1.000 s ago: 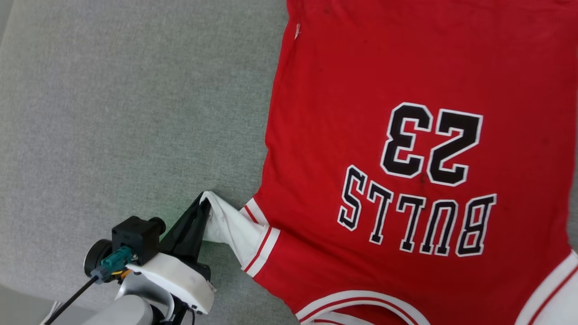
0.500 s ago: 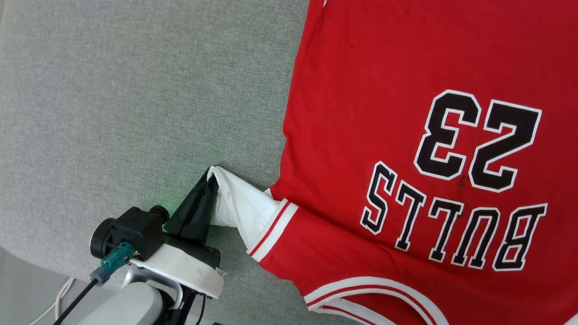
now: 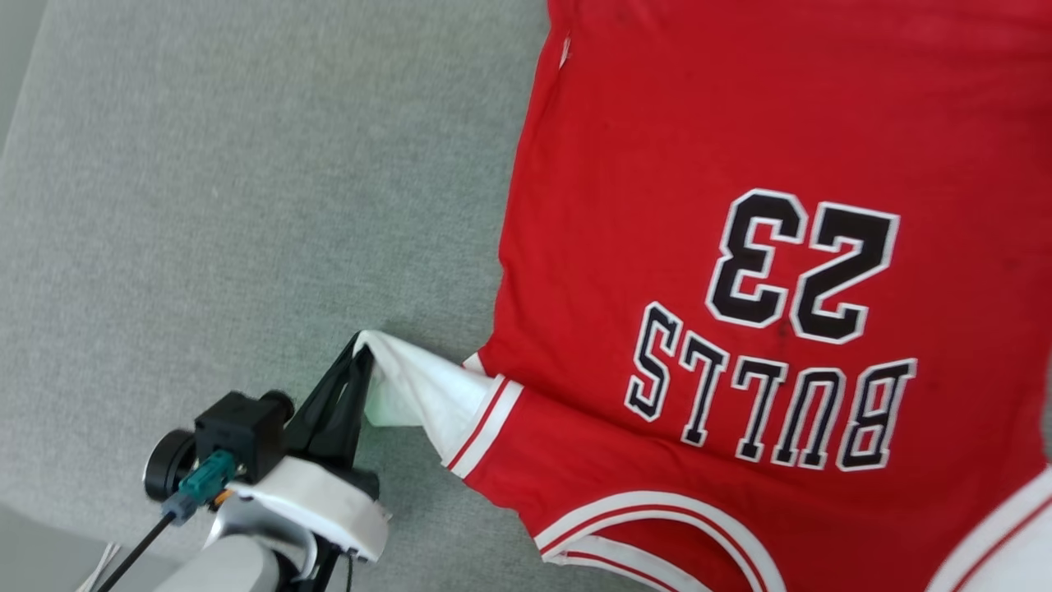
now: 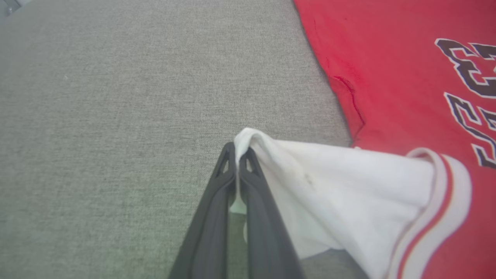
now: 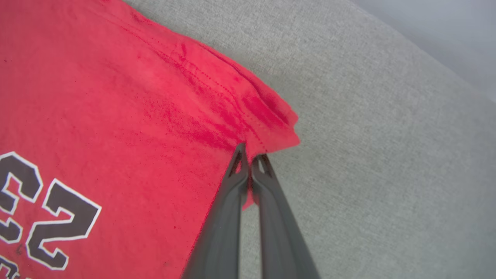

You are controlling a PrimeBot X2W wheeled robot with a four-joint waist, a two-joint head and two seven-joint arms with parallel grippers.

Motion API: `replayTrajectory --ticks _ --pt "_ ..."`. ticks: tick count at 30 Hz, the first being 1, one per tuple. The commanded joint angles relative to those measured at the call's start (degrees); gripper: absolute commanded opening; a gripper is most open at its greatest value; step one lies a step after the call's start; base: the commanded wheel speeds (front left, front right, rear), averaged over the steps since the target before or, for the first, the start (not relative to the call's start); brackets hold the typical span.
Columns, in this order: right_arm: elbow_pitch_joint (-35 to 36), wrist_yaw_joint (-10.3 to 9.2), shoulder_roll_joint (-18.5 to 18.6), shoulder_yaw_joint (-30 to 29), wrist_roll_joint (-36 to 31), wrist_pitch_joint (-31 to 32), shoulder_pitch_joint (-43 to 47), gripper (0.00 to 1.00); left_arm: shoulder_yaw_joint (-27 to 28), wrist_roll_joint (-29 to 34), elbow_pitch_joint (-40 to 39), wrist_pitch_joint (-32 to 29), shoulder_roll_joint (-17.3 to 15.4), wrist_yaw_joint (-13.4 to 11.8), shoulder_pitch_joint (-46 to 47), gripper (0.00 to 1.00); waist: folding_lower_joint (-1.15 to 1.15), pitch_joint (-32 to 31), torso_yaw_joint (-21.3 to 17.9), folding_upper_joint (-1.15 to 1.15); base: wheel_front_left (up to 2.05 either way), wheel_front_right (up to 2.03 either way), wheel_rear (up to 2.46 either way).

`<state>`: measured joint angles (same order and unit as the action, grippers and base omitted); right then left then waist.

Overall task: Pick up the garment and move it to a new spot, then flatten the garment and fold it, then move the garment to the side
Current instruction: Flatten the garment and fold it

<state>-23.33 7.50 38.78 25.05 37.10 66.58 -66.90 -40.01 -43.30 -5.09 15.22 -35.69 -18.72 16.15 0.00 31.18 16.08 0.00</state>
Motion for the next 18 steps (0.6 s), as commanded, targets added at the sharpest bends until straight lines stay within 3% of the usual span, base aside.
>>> replayTrajectory --ticks 1,8,18 --pt "0.2 -0.02 0.8 0.6 0.3 -0.3 1.6 0.00 0.3 0.0 0.0 -0.1 -0.5 -0.2 -0.9 0.00 0.00 -3.0 -2.3 0.00 0.00 0.00 0.00" --pt "9.5 -0.03 10.1 6.5 8.2 -3.1 10.2 0.00 0.7 -0.9 -1.6 -0.8 -2.8 -2.4 -4.8 0.00 0.00 -9.9 -6.0 0.00 0.00 0.00 0.00" --pt "20.2 -0.02 22.9 5.2 16.9 -8.2 32.6 0.00 1.2 -2.5 -4.1 -1.5 -5.6 -4.8 -10.3 0.00 0.00 -15.3 -10.7 0.00 0.00 0.00 0.00"
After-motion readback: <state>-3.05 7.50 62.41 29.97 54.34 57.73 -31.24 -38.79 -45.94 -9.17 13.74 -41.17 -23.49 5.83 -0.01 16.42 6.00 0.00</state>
